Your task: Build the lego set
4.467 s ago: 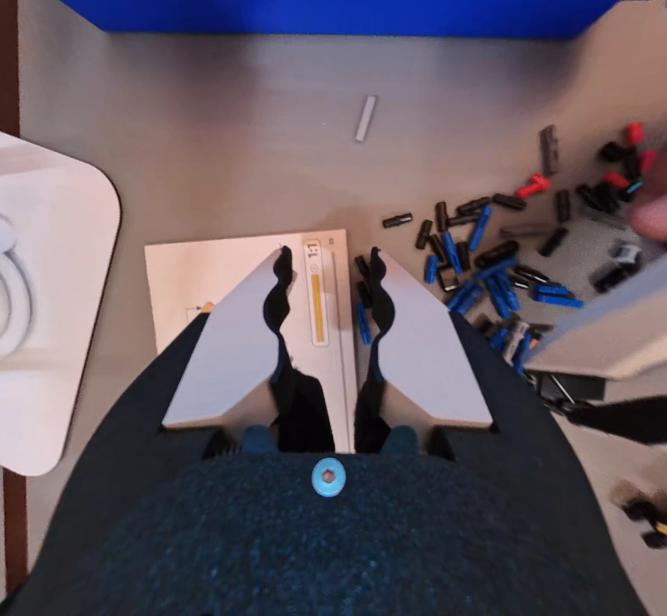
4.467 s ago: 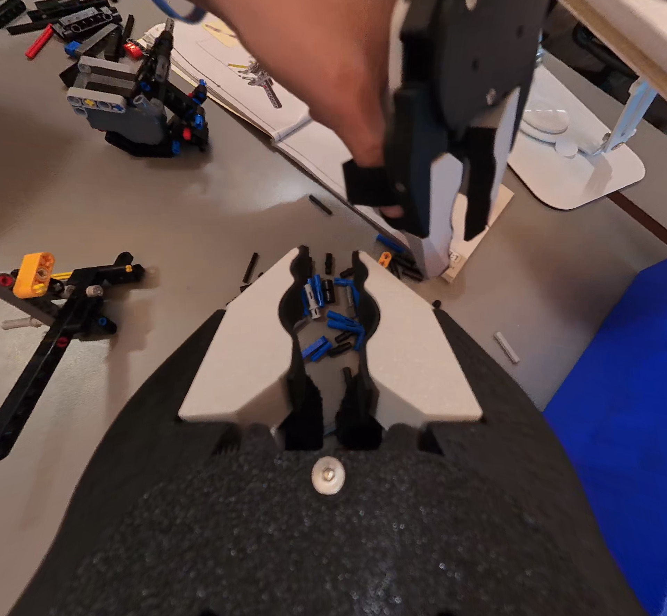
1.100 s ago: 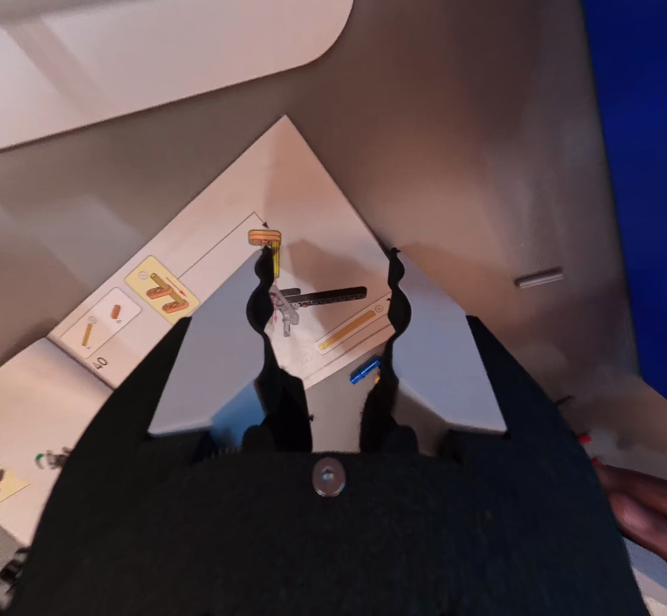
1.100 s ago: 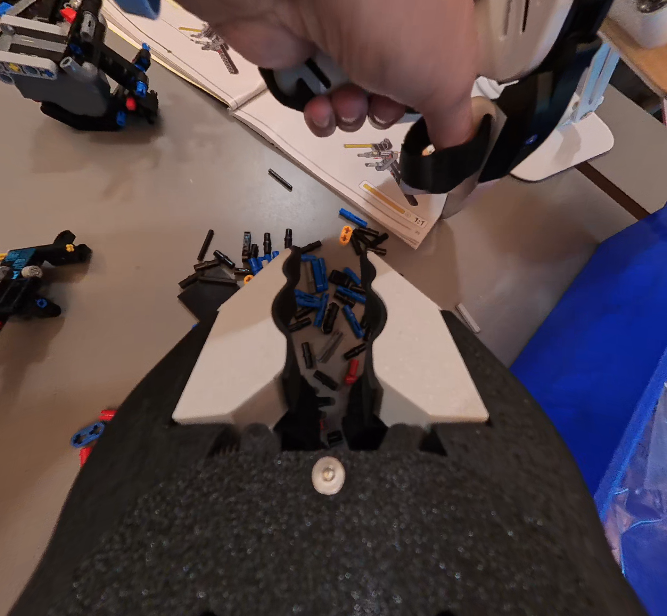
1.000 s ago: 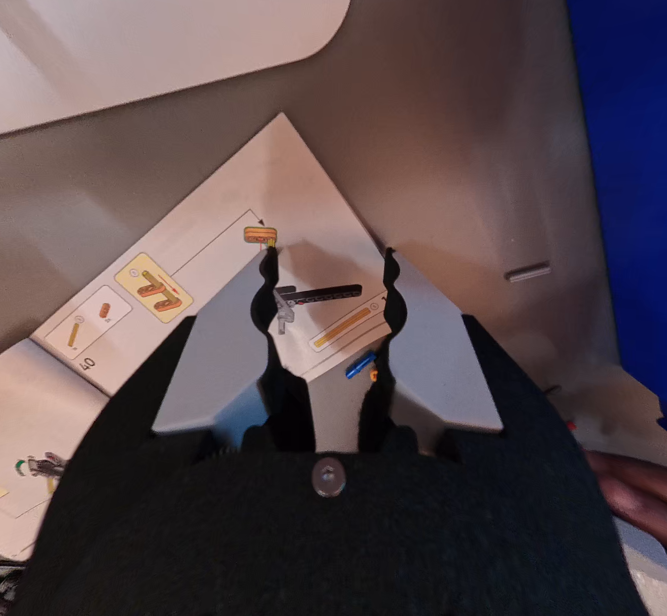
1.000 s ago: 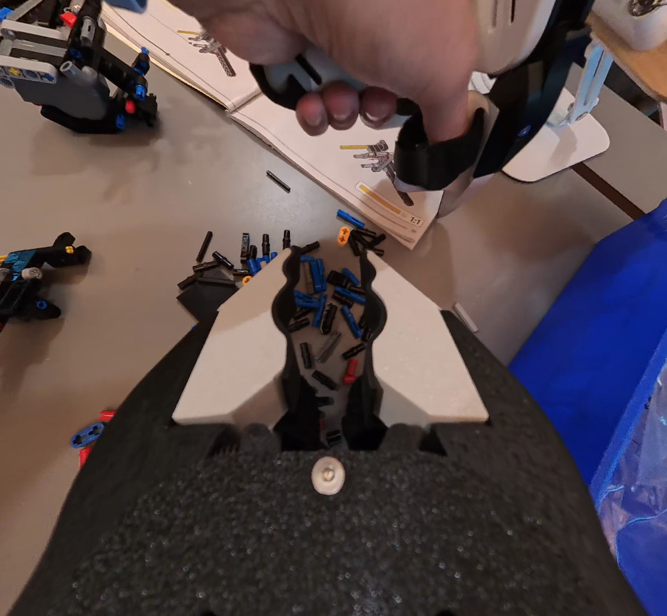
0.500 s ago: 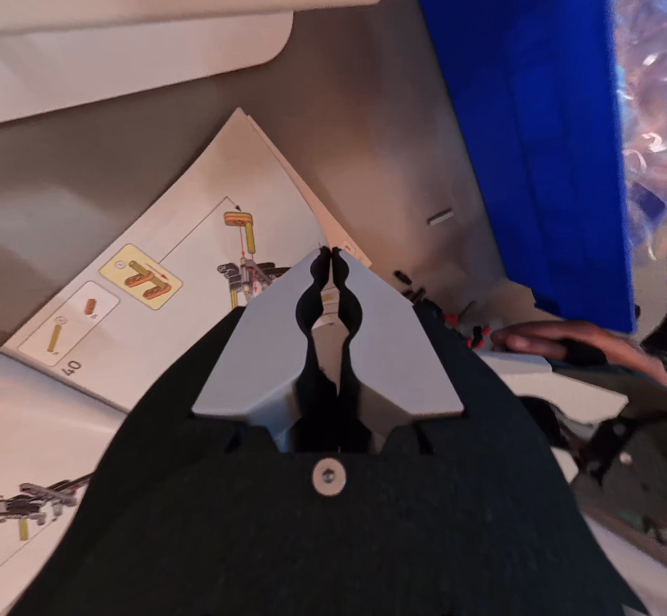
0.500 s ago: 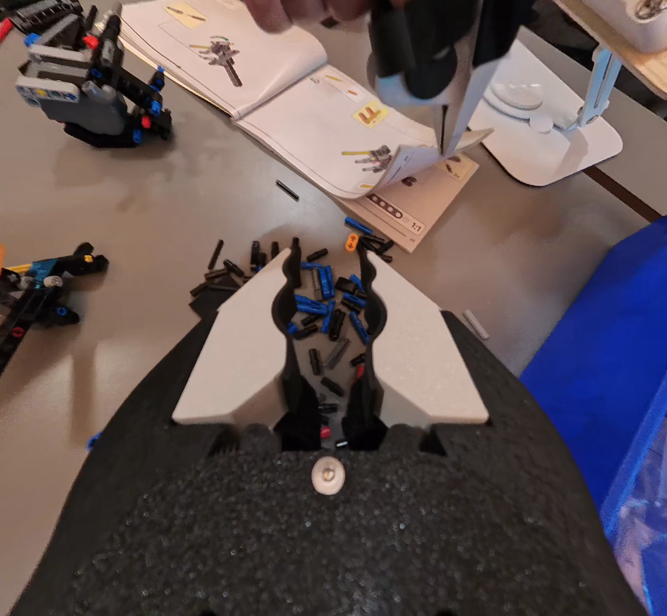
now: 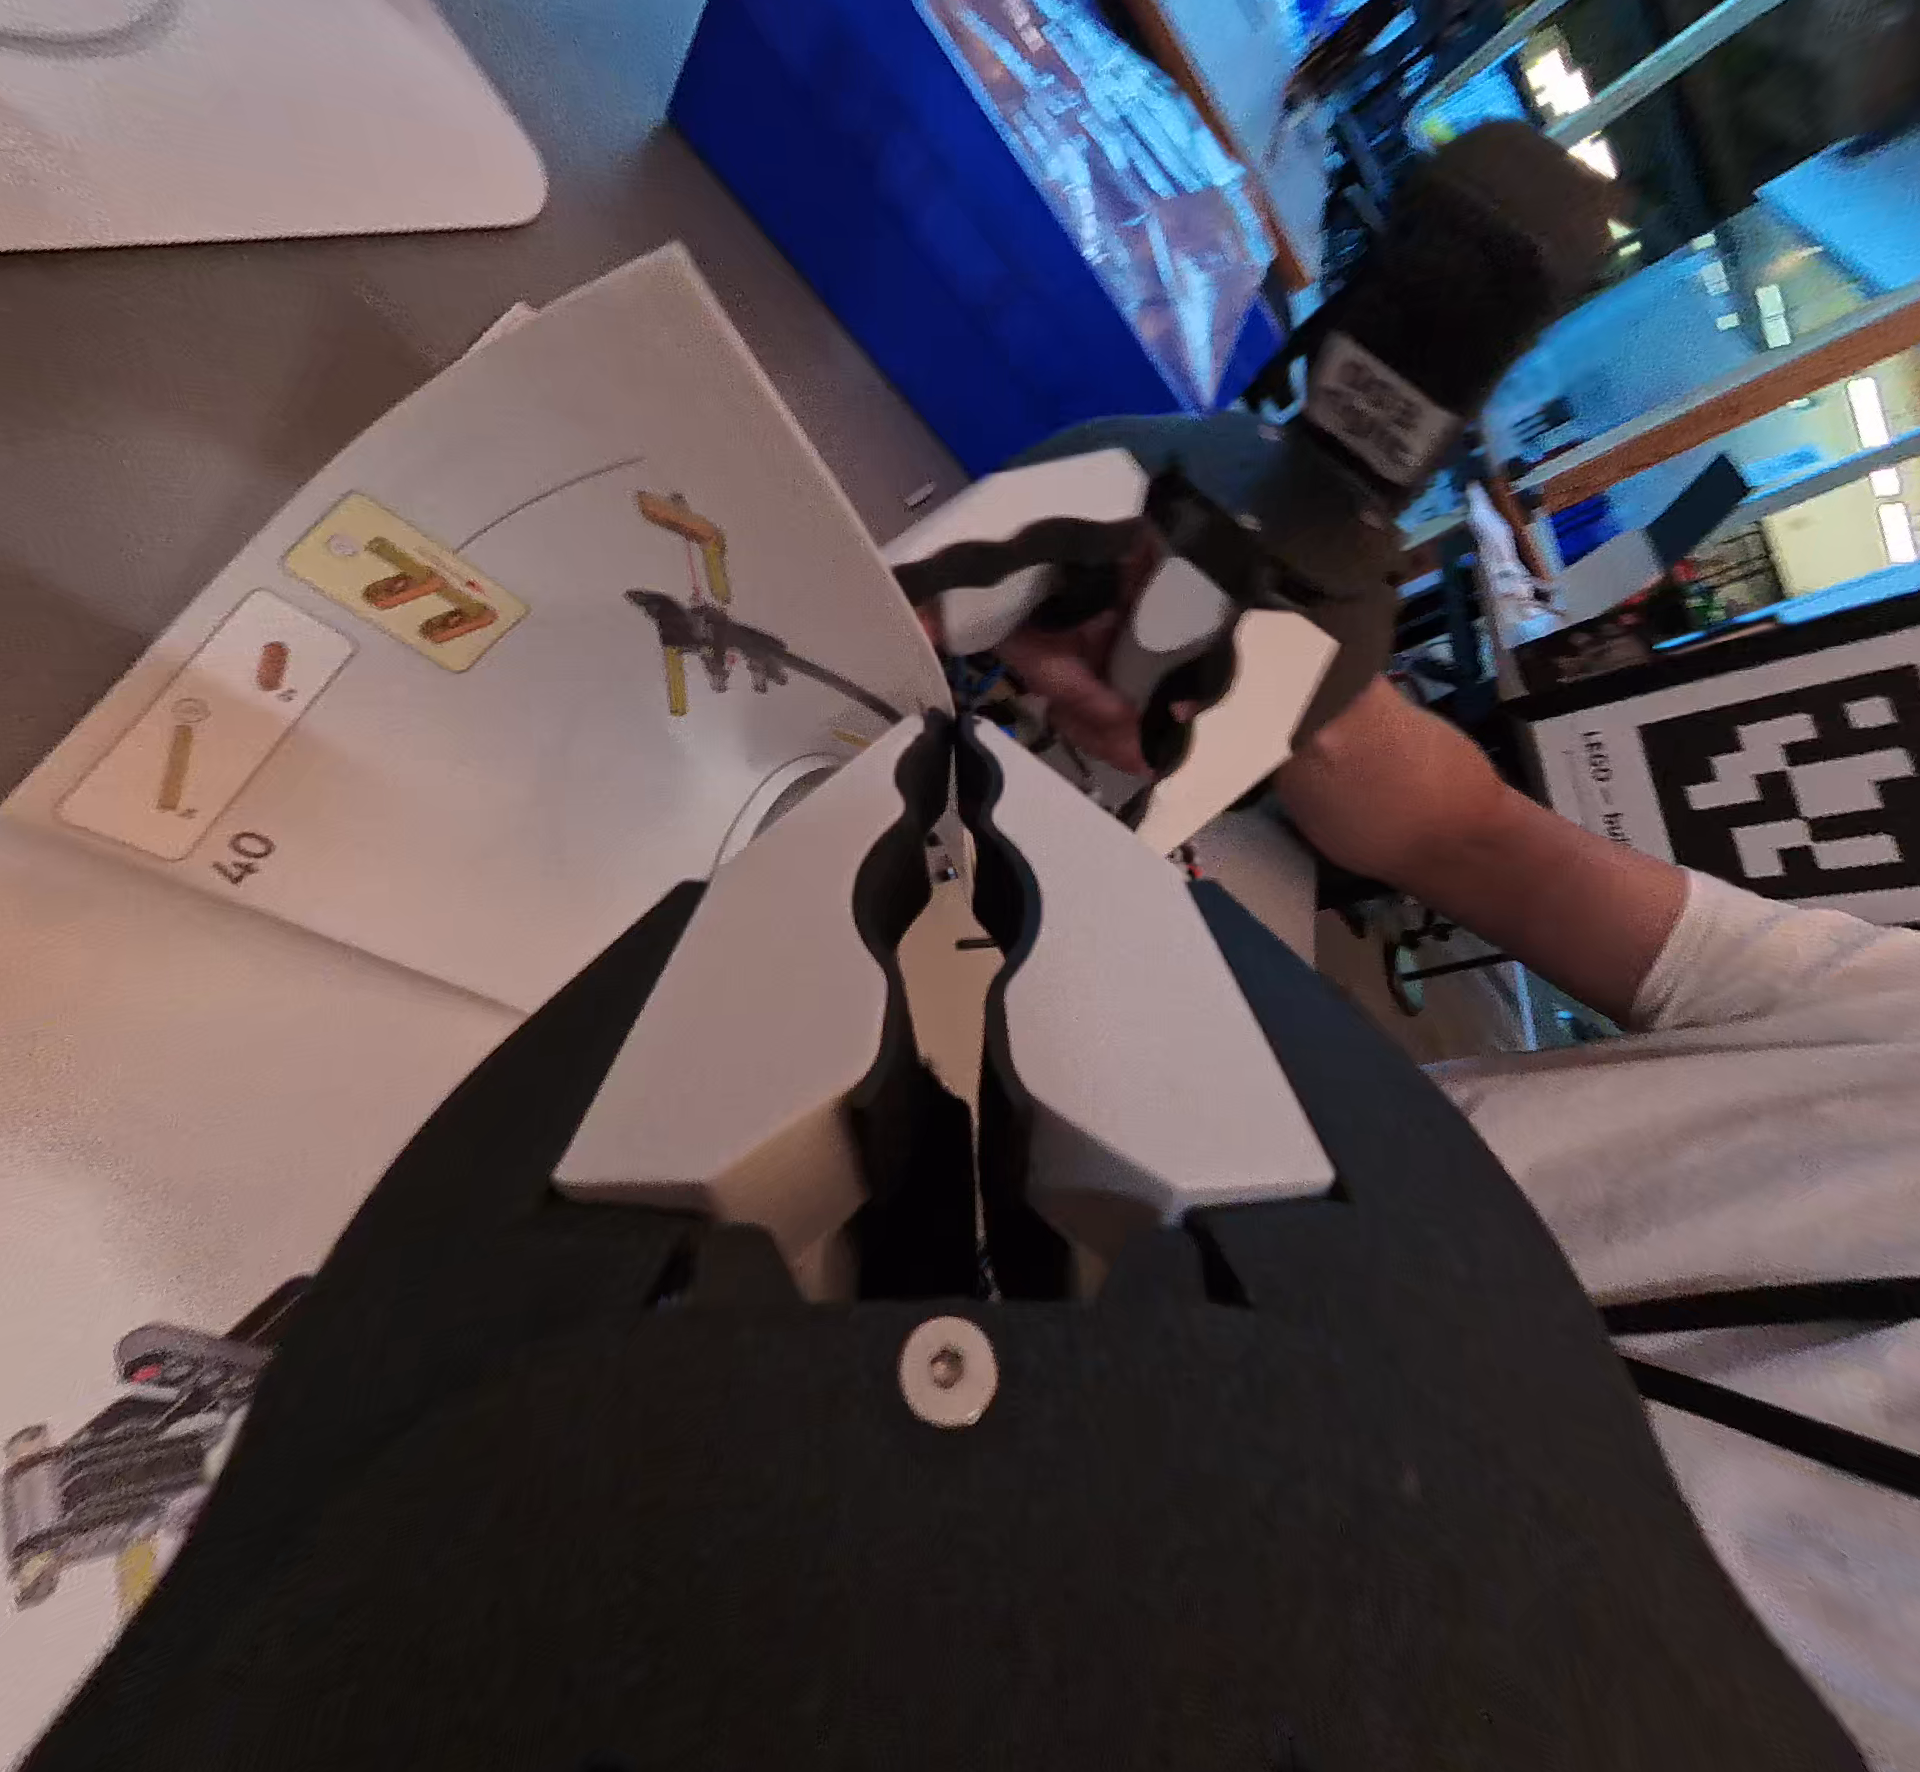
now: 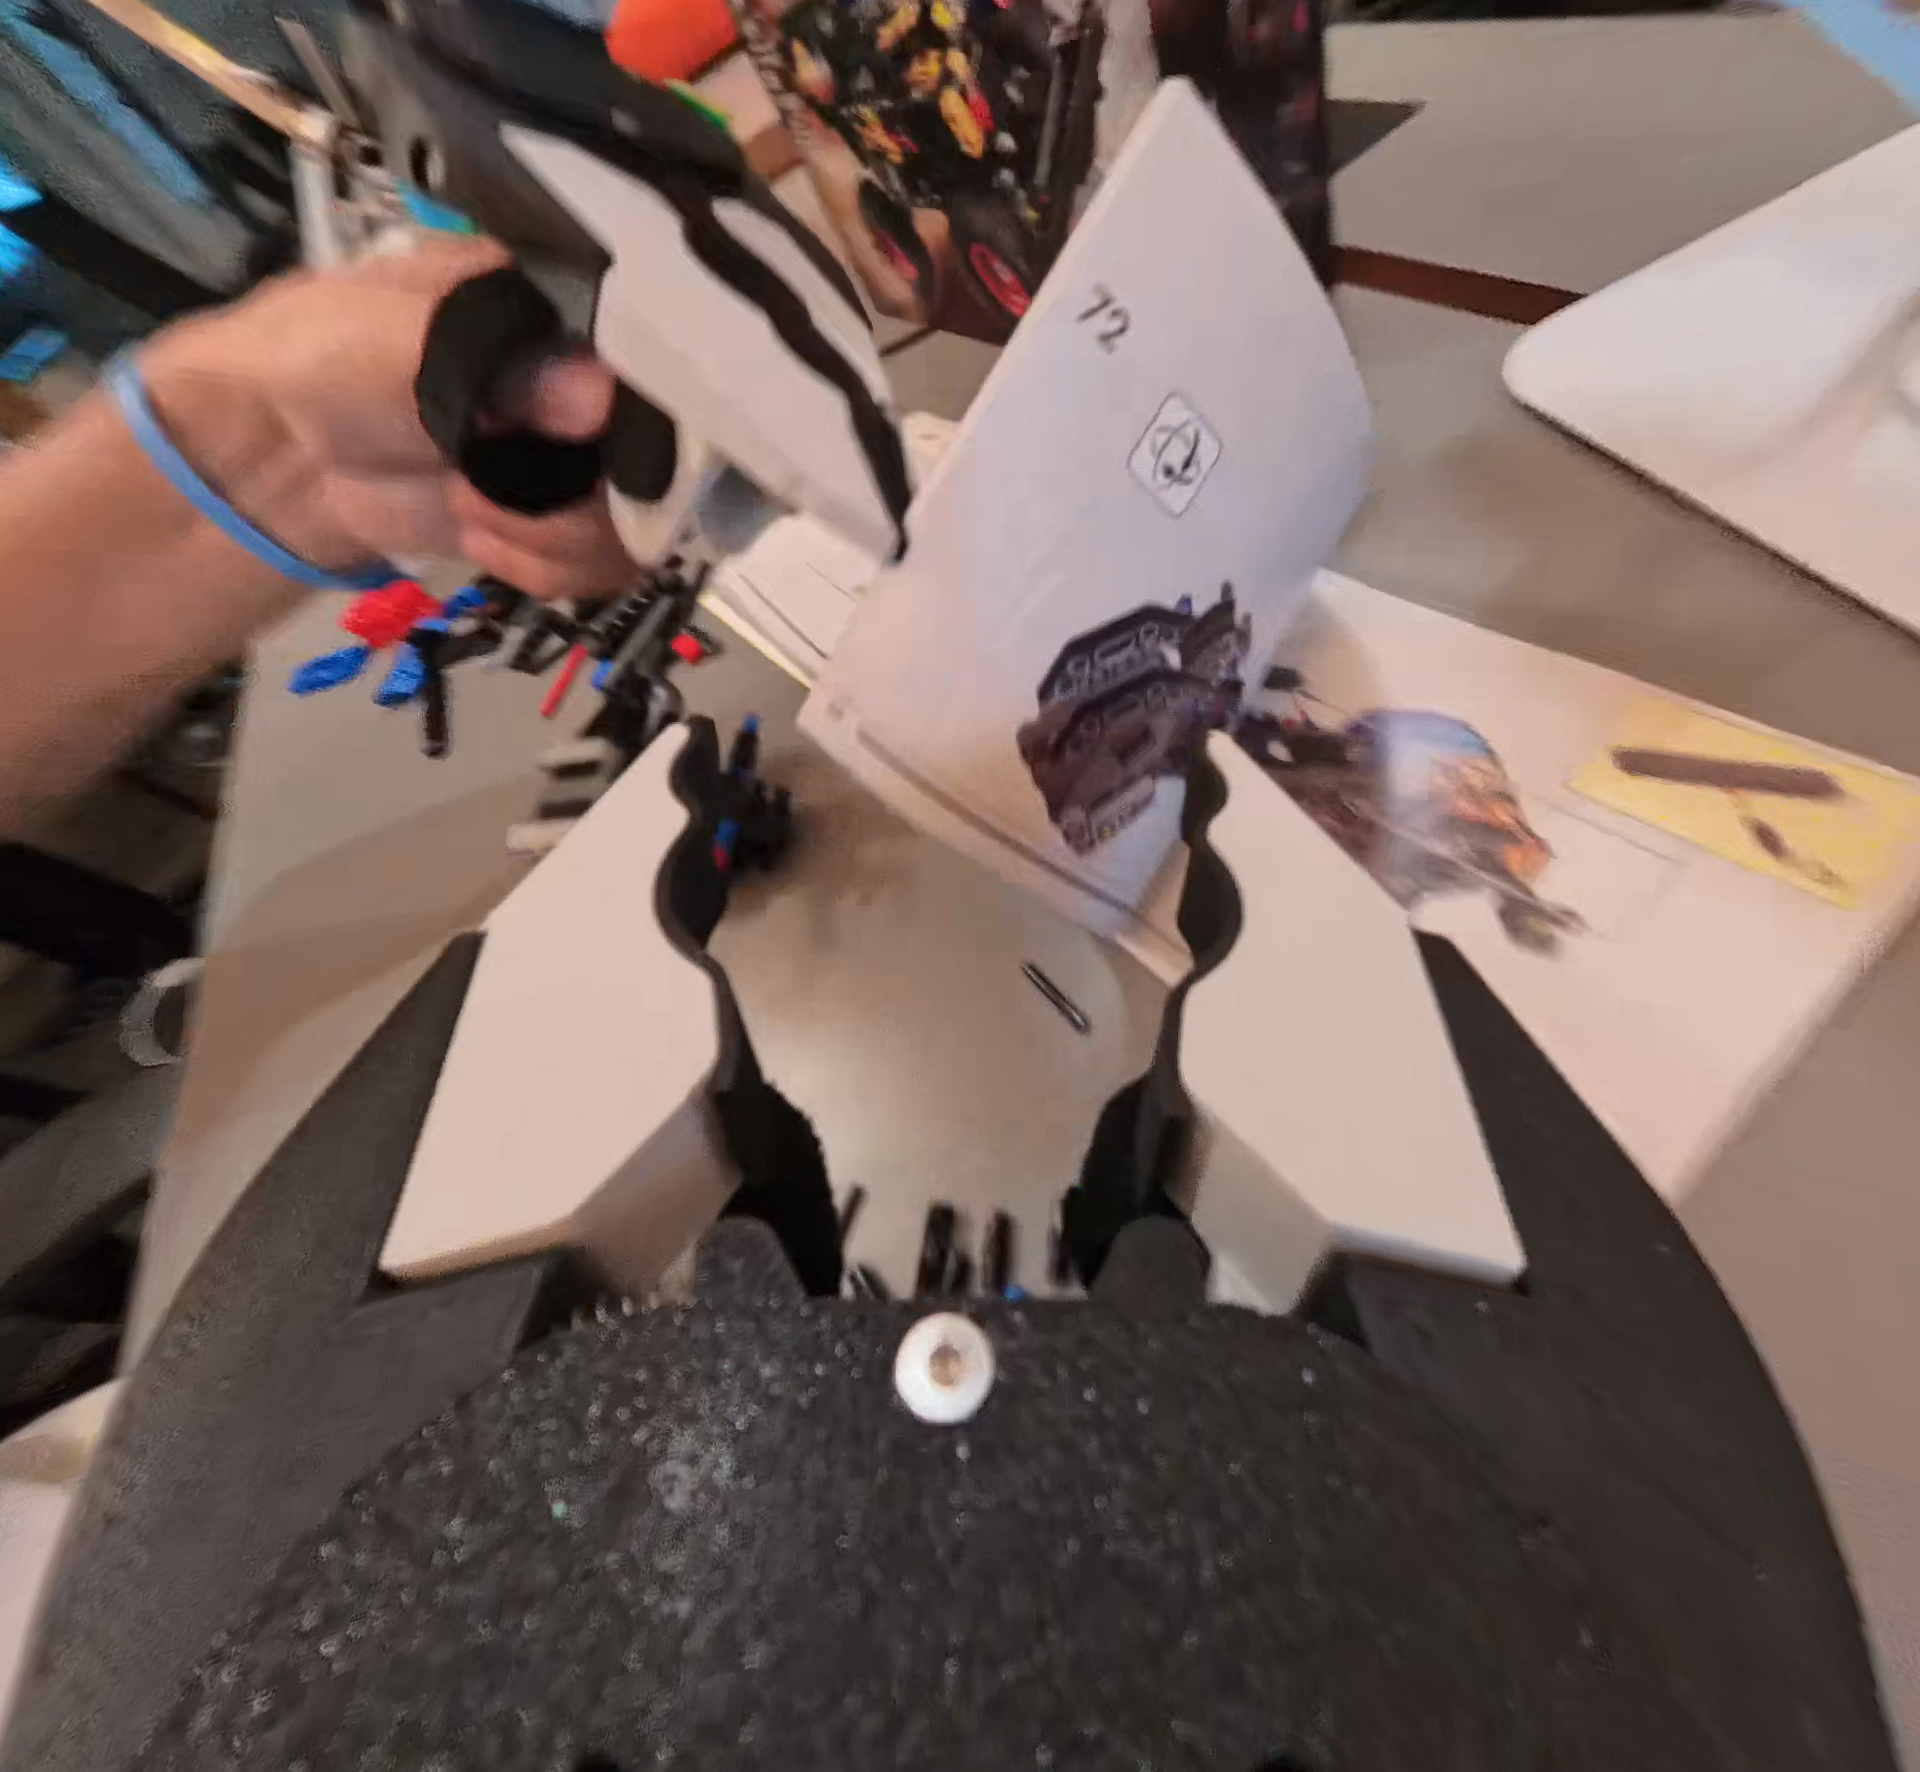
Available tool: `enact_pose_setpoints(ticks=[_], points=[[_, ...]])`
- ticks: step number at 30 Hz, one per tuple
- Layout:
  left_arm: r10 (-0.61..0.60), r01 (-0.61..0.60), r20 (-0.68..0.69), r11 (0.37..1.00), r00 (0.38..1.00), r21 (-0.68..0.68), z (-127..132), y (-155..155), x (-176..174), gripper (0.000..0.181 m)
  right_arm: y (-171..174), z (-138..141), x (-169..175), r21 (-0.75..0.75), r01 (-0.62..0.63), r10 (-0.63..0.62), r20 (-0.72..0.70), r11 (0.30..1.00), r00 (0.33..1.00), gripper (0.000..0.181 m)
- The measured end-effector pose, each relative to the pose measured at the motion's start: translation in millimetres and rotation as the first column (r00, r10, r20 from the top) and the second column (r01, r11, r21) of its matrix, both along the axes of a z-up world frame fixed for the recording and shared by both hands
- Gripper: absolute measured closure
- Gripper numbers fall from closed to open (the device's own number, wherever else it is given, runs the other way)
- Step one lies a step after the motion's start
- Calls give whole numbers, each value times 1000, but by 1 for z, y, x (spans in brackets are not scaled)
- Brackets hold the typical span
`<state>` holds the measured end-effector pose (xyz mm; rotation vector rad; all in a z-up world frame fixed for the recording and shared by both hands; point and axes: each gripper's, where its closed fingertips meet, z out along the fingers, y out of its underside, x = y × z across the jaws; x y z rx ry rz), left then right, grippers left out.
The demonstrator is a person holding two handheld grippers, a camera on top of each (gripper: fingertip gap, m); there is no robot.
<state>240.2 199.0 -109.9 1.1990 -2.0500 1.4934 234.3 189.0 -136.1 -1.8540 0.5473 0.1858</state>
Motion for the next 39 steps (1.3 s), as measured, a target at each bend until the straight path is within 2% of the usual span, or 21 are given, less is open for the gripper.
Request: enact_pose_setpoints(ticks=[1, 3, 5, 6, 8, 14, 17, 20, 25, 33, 39], points=[[-12, 13, 18, 999, 1000, -48, 3, 0, -4, 181, 12, 2, 0, 28, -48, 49, -49, 998, 998, 90], [-23, 26, 33, 995, 999, -98, 3, 3, -8, 181, 28, 1, 0, 49, -120, 124, -97, 992, 988, 93], [-38, 45, 44, 985, 998, -166, 7, 6, -12, 181, 36, -3, 3, 68, -140, 146, -105, 988, 984, 102], [-39, 45, 40, 983, 998, -180, 6, 8, -12, 181, 37, -5, 2, 82, -155, 164, -116, 984, 980, 112], [-60, 67, 39, 978, 997, -199, 5, 10, -13, 181, 39, -6, -1, 109, -181, 196, -142, 977, 970, 128], [-89, 96, 45, 978, 995, -187, 2, 9, -7, 181, 38, -3, -1, 120, -187, 201, -120, 975, 972, 155], [-107, 110, 25, 970, 994, -219, 3, 5, -7, 174, 36, -3, 1, 134, -181, 199, -136, 974, 971, 156], [-97, 103, 39, 976, 995, -190, -3, 3, -4, 181, 32, -3, 5, 143, -167, 187, -137, 976, 973, 155], [-85, 101, 94, 978, 992, -183, -2, 2, -2, 181, 26, -1, 7, 153, -162, 185, -147, 975, 972, 155], [-98, 110, 78, 979, 992, -173, -2, 3, -6, 181, 12, -3, 20, 119, -104, 119, -123, 987, 985, 158], [-24, 32, 74, 994, 997, -106, -6, 17, -2, 181, 5, -1, 24, 112, -88, 100, -107, 990, 989, 156]])
